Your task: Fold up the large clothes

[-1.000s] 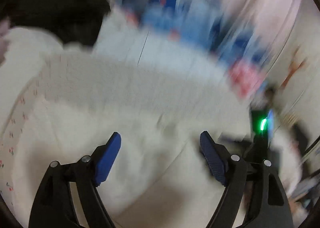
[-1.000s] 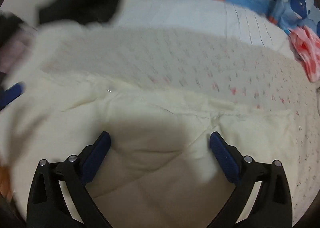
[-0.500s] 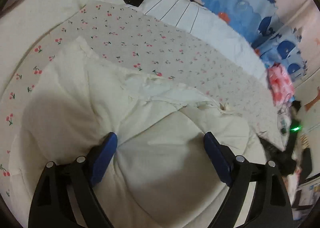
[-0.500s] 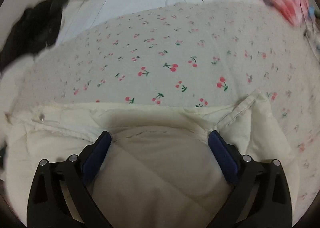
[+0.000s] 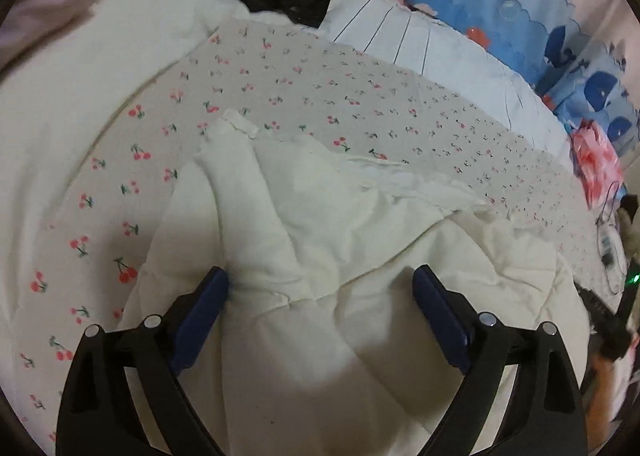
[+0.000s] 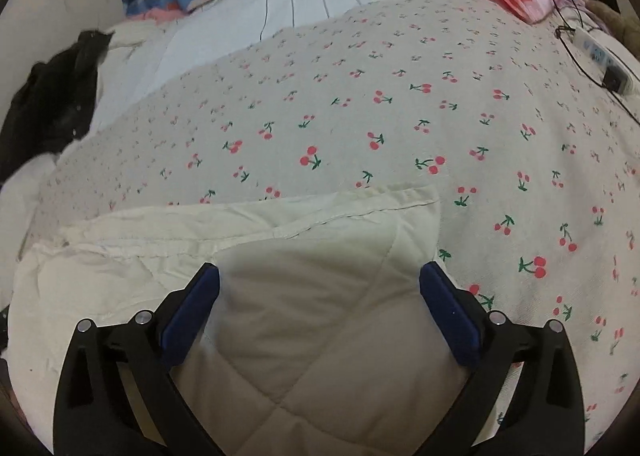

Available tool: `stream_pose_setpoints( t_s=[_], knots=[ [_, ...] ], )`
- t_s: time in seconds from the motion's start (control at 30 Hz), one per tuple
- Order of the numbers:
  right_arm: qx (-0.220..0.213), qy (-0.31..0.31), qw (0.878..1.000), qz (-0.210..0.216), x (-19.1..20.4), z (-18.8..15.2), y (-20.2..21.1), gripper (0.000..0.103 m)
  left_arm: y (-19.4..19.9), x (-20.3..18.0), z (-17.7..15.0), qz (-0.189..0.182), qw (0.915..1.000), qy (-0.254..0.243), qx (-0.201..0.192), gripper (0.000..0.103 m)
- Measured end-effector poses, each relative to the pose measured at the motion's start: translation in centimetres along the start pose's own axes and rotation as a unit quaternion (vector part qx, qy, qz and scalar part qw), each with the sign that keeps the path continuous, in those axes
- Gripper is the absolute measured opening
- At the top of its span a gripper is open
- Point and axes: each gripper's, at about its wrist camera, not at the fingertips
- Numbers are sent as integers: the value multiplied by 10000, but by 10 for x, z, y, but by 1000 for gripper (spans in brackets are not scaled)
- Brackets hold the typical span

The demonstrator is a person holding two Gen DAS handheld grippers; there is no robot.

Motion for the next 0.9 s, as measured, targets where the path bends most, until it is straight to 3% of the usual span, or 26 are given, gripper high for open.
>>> stream_pose_setpoints(
  t_s=[0.13,0.17,0.2,0.23,0.3,0.43,0.57,0.73,0.8,0.9],
  knots=[
    [-846,91,9963,-78,-13,-31,41,96,40,13,-13,-405,9977,141,-531,89],
    [-820,30,9962,-303,-19,-40,31,96,43,14,-14,-286,9976,128,-620,89],
    [-617,-158,9980,-59,-31,-45,13,96,36,19,-13,-76,9984,139,-543,89],
    [-596,-375,9968,371,-43,-48,3,96,25,22,-10,-68,9993,173,-337,89],
    [-640,-455,9958,471,-46,-47,5,96,-1,33,-4,-332,9987,319,211,89],
    [-427,-399,9977,332,-41,-46,24,96,11,36,-6,-465,9985,284,3,89],
    [-922,-287,9890,1123,-49,-99,92,96,57,61,-29,-1035,9925,477,-438,89],
    [-443,-538,9797,1882,-78,-184,123,96,92,98,-68,-1568,9829,875,-404,89],
    [-467,-450,9866,1500,-76,-217,134,96,103,104,-91,-1732,9810,821,-310,89],
    [-590,666,9920,892,-23,-253,154,96,117,121,-131,-2059,9742,919,-128,89]
  ],
)
Point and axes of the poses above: each gripper's, at about its wrist camera, not at the fingertips, and y roughly against the way its jaws point, x to its left, z to its top, and after that the axes turned 14 degrees about x, right-handed
